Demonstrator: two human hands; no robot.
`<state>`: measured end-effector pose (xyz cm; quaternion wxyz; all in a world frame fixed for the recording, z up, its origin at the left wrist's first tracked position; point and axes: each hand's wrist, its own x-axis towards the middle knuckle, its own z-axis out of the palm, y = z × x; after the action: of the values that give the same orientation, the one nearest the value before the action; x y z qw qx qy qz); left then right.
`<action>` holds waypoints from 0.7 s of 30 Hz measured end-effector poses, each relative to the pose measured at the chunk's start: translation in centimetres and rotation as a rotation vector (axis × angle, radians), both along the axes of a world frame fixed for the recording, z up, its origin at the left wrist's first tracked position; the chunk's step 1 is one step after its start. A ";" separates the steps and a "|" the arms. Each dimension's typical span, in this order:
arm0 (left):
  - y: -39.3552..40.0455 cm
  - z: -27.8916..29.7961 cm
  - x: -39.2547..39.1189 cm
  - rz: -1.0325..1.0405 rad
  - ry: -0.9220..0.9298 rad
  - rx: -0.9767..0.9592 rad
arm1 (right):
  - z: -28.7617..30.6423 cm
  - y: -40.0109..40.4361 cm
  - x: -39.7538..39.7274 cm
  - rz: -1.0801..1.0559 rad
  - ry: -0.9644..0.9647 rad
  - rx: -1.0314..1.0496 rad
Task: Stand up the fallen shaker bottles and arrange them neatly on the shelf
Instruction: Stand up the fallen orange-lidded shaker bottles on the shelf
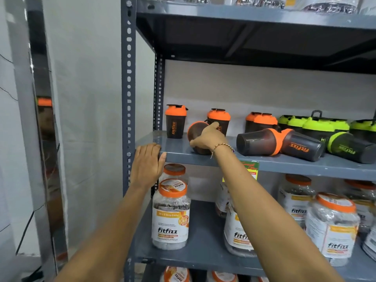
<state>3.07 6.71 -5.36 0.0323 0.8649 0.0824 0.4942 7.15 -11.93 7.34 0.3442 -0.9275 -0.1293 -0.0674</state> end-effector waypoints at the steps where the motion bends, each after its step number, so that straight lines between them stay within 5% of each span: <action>1: 0.0 0.0 0.0 0.003 0.001 0.001 | -0.1 -0.1 -0.1 0.040 0.007 -0.001; 7: 0.0 -0.2 0.1 -0.003 -0.017 0.000 | 1.2 -1.6 1.3 0.139 0.188 0.362; 12: -0.2 -0.2 0.2 -0.009 -0.044 -0.017 | 0.8 -2.4 1.7 0.225 0.370 0.373; 21: -0.2 -0.2 0.0 -0.016 -0.020 -0.042 | 0.7 -0.2 0.9 0.192 0.302 0.378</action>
<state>3.10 6.54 -5.54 0.0551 0.8595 0.0855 0.5008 8.02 -12.09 8.01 0.5318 -0.8297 -0.1488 0.0819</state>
